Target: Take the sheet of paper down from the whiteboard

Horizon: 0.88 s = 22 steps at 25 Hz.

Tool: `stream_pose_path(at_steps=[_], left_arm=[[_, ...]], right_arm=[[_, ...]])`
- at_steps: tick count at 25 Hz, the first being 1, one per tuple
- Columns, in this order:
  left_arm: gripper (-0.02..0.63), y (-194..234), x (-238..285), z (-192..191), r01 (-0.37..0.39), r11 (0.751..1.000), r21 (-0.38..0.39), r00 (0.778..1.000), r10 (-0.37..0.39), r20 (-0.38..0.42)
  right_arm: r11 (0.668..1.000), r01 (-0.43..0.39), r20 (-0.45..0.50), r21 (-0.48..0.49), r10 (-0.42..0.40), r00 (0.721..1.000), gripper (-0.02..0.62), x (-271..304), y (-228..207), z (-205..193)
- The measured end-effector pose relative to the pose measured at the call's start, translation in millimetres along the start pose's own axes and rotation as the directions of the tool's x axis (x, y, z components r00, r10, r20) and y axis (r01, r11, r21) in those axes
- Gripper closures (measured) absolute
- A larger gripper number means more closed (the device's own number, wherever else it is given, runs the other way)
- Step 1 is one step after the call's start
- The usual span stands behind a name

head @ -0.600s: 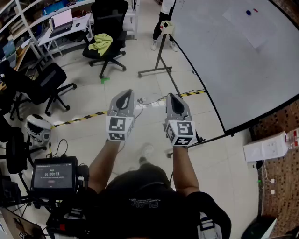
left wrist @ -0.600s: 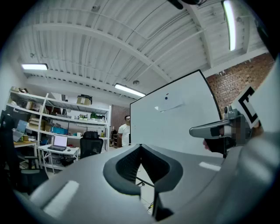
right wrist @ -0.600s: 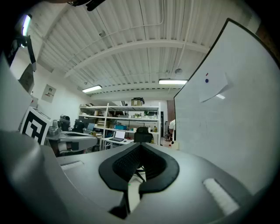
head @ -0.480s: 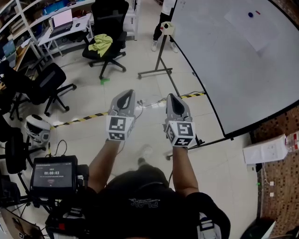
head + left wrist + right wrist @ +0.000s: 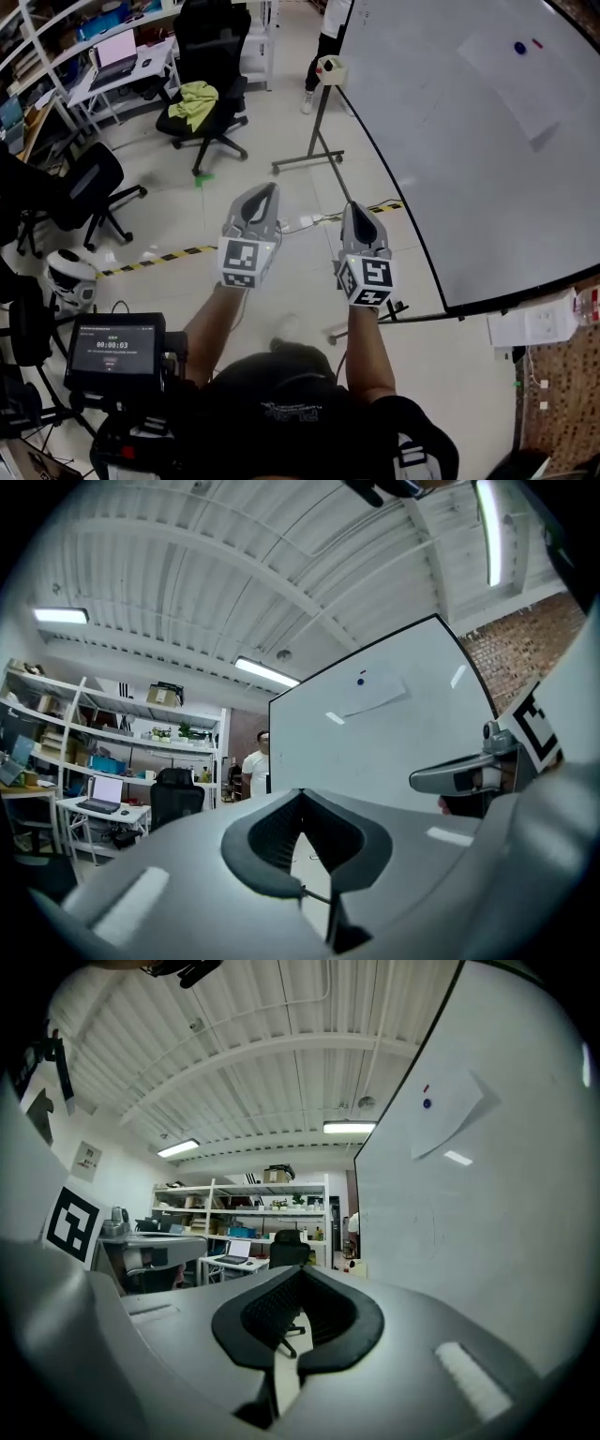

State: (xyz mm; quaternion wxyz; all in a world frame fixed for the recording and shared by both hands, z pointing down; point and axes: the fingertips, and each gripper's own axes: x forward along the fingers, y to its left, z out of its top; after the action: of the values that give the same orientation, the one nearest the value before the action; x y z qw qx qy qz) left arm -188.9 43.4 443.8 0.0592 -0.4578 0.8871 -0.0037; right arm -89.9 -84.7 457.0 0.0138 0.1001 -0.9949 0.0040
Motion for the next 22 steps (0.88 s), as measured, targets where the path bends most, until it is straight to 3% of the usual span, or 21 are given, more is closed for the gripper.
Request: stream_pose_path(at_steps=[5, 11, 22], left_arm=[[0.604, -10.6, 54.3, 3.0, 0.026, 1.0, 0.012, 1.0, -0.026, 0.013], [0.604, -36.3, 121.8, -17.1, 0.052, 0.998, -0.026, 0.997, -0.053, -0.056], [0.604, -104.6, 199.3, -9.3, 0.203, 0.979, -0.01, 0.978, -0.204, -0.034]], right_arm=[[1.0, 0.026, 0.013, 0.002, -0.026, 1.0, 0.581, 25.5, -45.3, 6.4], [0.998, 0.041, -0.003, 0.044, -0.041, 0.999, 0.581, 52.5, -93.9, 3.3], [0.982, 0.176, 0.034, 0.066, -0.179, 0.983, 0.581, 40.5, -168.6, 13.0]])
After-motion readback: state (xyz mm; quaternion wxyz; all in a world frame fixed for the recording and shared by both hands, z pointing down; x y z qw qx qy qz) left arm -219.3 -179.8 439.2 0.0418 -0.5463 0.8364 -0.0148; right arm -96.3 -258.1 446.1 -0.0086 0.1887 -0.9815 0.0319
